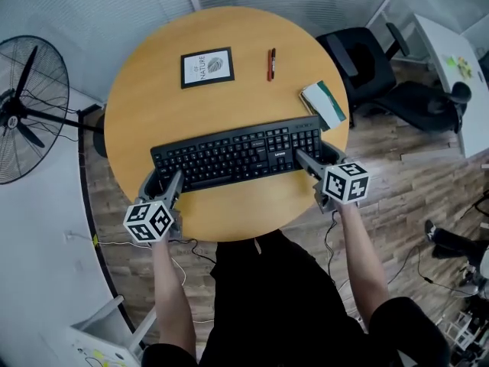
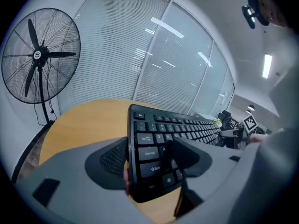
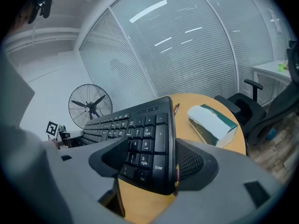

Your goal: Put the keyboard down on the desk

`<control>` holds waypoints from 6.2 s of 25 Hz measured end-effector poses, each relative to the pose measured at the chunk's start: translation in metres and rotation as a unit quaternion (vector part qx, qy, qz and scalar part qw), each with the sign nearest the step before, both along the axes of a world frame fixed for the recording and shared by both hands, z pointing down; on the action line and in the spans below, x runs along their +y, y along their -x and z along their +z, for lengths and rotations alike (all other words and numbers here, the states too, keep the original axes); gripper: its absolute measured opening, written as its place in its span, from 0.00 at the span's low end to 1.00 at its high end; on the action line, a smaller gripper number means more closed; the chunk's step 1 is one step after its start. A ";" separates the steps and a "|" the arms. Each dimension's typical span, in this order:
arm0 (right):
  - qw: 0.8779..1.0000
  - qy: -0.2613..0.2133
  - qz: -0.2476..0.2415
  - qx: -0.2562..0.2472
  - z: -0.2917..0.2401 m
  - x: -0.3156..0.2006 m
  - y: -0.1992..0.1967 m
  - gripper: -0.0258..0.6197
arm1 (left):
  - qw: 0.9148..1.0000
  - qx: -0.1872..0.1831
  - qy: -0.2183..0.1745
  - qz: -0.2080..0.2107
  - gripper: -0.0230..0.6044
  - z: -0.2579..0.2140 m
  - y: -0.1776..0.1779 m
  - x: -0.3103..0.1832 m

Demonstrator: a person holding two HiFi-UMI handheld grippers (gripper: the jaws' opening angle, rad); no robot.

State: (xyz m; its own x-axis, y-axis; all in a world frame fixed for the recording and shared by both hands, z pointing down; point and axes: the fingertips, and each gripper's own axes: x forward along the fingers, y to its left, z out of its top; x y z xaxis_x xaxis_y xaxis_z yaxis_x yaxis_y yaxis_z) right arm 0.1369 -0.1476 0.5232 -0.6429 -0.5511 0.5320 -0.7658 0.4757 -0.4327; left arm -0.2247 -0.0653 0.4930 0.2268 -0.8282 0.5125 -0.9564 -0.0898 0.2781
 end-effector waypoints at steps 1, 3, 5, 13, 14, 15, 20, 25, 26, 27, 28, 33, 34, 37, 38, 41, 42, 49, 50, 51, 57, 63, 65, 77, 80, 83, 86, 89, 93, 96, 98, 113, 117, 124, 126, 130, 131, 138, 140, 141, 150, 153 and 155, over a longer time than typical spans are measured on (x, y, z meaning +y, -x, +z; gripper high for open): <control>1.000 0.004 0.002 0.002 0.004 -0.001 0.000 0.53 | 1.000 0.002 0.003 0.002 0.49 0.005 0.000 -0.002; 1.000 0.015 0.006 0.007 0.014 -0.002 0.001 0.53 | 1.000 0.004 0.010 0.005 0.49 0.014 0.003 -0.005; 0.999 0.032 0.011 0.012 0.026 -0.004 0.003 0.53 | 1.000 0.003 0.020 0.006 0.49 0.025 0.006 -0.010; 0.997 0.068 0.022 0.029 0.066 -0.012 0.002 0.53 | 0.998 0.013 0.064 0.017 0.49 0.069 0.006 -0.028; 0.997 0.072 0.022 0.030 0.070 -0.013 0.002 0.53 | 0.997 0.014 0.069 0.018 0.49 0.074 0.006 -0.029; 0.996 0.076 0.022 0.031 0.075 -0.013 0.002 0.53 | 0.997 0.015 0.074 0.018 0.49 0.079 0.006 -0.031; 0.994 0.093 0.024 0.045 0.097 -0.018 0.003 0.53 | 0.995 0.020 0.099 0.021 0.49 0.104 0.008 -0.038; 0.993 0.102 0.024 0.063 0.113 -0.025 0.003 0.54 | 0.993 0.023 0.116 0.019 0.49 0.122 0.008 -0.043; 0.992 0.102 0.024 0.065 0.115 -0.026 0.003 0.54 | 0.993 0.024 0.117 0.019 0.49 0.124 0.008 -0.044; 0.992 0.102 0.024 0.067 0.117 -0.027 0.003 0.54 | 0.992 0.024 0.119 0.018 0.49 0.126 0.009 -0.045; 0.992 0.103 0.024 0.069 0.119 -0.028 0.004 0.54 | 0.992 0.024 0.121 0.017 0.49 0.128 0.009 -0.046; 0.991 0.105 0.026 0.076 0.125 -0.030 0.005 0.54 | 0.991 0.025 0.133 0.014 0.49 0.138 0.010 -0.048; 0.991 0.107 0.027 0.077 0.126 -0.030 0.004 0.54 | 0.991 0.025 0.134 0.014 0.49 0.140 0.010 -0.048; 0.990 0.111 0.029 0.081 0.130 -0.030 0.003 0.54 | 0.990 0.024 0.140 0.014 0.49 0.144 0.010 -0.049; 0.990 0.113 0.029 0.082 0.131 -0.029 0.003 0.54 | 0.990 0.024 0.141 0.014 0.49 0.145 0.010 -0.049; 0.989 0.117 0.030 0.083 0.135 -0.029 0.002 0.54 | 0.989 0.023 0.144 0.015 0.49 0.149 0.009 -0.050; 0.989 0.117 0.030 0.084 0.136 -0.029 0.002 0.54 | 0.989 0.022 0.145 0.014 0.49 0.150 0.009 -0.051; 0.988 0.120 0.032 0.087 0.141 -0.029 0.002 0.54 | 0.989 0.013 0.145 0.012 0.49 0.153 0.009 -0.052; 0.988 0.121 0.032 0.088 0.141 -0.028 0.002 0.54 | 0.989 0.013 0.145 0.012 0.49 0.153 0.009 -0.052; 0.988 0.121 0.032 0.088 0.141 -0.028 0.002 0.54 | 0.989 0.013 0.145 0.012 0.49 0.153 0.009 -0.052; 0.988 0.122 0.032 0.089 0.142 -0.028 0.002 0.54 | 0.989 0.011 0.148 0.011 0.49 0.154 0.009 -0.051; 0.988 0.123 0.032 0.090 0.143 -0.027 0.001 0.54 | 0.989 0.011 0.150 0.012 0.49 0.156 0.009 -0.051; 0.988 0.124 0.031 0.090 0.144 -0.028 0.001 0.54 | 0.989 0.012 0.150 0.012 0.49 0.156 0.009 -0.052; 0.988 0.119 0.036 0.088 0.145 -0.027 0.000 0.54 | 0.989 0.018 0.149 0.012 0.49 0.159 0.008 -0.051; 0.989 0.115 0.037 0.089 0.147 -0.027 0.000 0.54 | 0.989 0.018 0.149 0.013 0.49 0.162 0.008 -0.050; 0.989 0.112 0.035 0.090 0.147 -0.027 0.000 0.54 | 0.988 0.017 0.150 0.014 0.49 0.162 0.008 -0.050; 0.989 0.111 0.035 0.092 0.147 -0.027 0.000 0.54 | 0.988 0.015 0.151 0.014 0.49 0.162 0.008 -0.050; 0.989 0.109 0.035 0.096 0.148 -0.027 0.000 0.54 | 0.988 0.013 0.151 0.011 0.49 0.162 0.008 -0.050; 0.989 0.104 0.036 0.101 0.149 -0.027 -0.002 0.55 | 0.989 0.009 0.148 0.010 0.49 0.162 0.008 -0.050; 0.989 0.102 0.036 0.103 0.148 -0.027 -0.001 0.55 | 0.989 0.004 0.147 0.005 0.49 0.161 0.008 -0.049; 0.988 0.105 0.035 0.107 0.149 -0.027 -0.001 0.55 | 0.989 -0.004 0.149 -0.002 0.49 0.161 0.009 -0.048; 0.989 0.087 0.032 0.114 0.130 -0.019 -0.009 0.48 | 0.983 -0.063 0.167 -0.036 0.49 0.151 0.009 -0.036; 0.992 0.070 0.024 0.105 0.115 -0.013 -0.012 0.47 | 0.983 -0.070 0.165 -0.029 0.49 0.142 -0.001 -0.024; 0.994 0.046 0.013 0.095 0.094 0.003 -0.014 0.44 | 0.989 -0.067 0.134 0.008 0.48 0.116 -0.048 -0.011; 0.995 0.040 0.013 0.093 0.088 0.006 -0.013 0.43 | 0.991 -0.063 0.120 0.016 0.48 0.106 -0.058 -0.009; 0.996 0.028 0.019 0.085 0.074 0.017 -0.006 0.42 | 0.994 -0.057 0.090 0.026 0.47 0.084 -0.072 -0.003; 0.996 0.025 0.019 0.082 0.070 0.022 -0.004 0.41 | 0.995 -0.056 0.083 0.028 0.47 0.078 -0.074 0.000; 0.997 -0.019 0.029 0.073 0.026 0.058 0.017 0.38 | 0.997 -0.044 0.028 0.052 0.42 0.035 -0.079 0.028; 0.996 -0.032 0.036 0.071 0.013 0.073 0.023 0.37 | 0.997 -0.044 0.014 0.064 0.41 0.024 -0.079 0.040; 0.996 -0.037 0.038 0.071 0.007 0.082 0.025 0.37 | 0.997 -0.042 0.008 0.068 0.40 0.019 -0.079 0.046; 0.993 -0.086 0.048 0.067 -0.043 0.164 0.056 0.32 | 0.991 -0.045 -0.048 0.115 0.33 -0.024 -0.079 0.110; 0.992 -0.102 0.043 0.064 -0.060 0.195 0.068 0.29 | 0.989 -0.038 -0.065 0.130 0.30 -0.037 -0.082 0.135; 0.991 -0.115 0.044 0.059 -0.074 0.214 0.076 0.28 | 0.985 -0.028 -0.081 0.147 0.28 -0.049 -0.087 0.150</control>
State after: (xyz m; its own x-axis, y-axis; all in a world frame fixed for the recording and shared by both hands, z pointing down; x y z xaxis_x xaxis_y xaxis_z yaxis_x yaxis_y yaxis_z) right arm 0.0606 0.0663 0.4493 -0.5273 -0.7179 0.4545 -0.8478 0.4796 -0.2261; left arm -0.1380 0.0851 0.4442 0.4437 -0.8030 0.3980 -0.8961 -0.4039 0.1841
